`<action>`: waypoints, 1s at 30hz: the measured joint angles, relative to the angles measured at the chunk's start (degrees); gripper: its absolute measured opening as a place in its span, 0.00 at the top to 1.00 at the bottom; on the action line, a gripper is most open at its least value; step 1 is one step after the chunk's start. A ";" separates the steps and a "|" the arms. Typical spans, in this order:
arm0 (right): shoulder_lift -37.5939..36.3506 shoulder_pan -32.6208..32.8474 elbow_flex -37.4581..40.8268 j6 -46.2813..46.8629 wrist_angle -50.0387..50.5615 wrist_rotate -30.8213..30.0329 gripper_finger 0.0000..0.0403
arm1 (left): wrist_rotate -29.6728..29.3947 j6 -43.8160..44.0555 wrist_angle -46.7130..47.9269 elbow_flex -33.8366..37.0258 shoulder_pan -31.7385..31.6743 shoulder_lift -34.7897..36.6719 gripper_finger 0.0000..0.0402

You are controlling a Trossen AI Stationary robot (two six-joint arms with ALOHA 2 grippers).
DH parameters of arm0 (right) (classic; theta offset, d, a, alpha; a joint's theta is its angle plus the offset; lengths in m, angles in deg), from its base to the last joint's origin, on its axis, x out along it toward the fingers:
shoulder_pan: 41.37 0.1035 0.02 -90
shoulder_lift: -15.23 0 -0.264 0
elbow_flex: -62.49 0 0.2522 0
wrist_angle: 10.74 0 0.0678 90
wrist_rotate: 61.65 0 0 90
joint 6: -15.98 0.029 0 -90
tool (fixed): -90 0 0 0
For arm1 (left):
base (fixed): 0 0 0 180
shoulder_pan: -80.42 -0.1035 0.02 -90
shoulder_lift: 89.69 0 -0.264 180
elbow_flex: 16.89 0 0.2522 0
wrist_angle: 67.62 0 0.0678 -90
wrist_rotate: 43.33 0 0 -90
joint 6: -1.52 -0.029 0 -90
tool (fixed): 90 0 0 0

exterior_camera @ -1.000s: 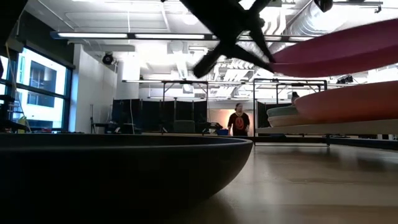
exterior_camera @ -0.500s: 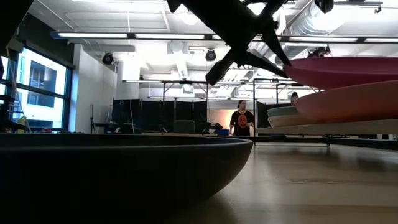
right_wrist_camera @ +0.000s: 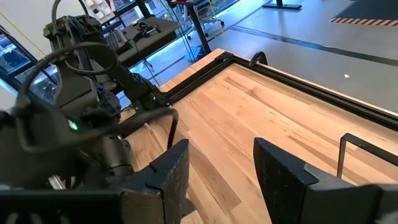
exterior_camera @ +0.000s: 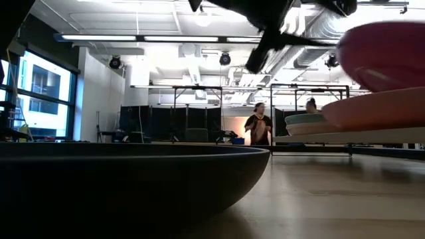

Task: Place and stack plates onto a shelf
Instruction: Stack the dark pink plate on top of the light pink plate on the shelf, then stack the dark green plate on top of the dark pink plate on the shelf

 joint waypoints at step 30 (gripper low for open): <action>0.86 0.02 0.00 0.04 1.03 2.64 0.60 | -10.96 -27.41 -1.18 33.74 -3.56 40.71 0.57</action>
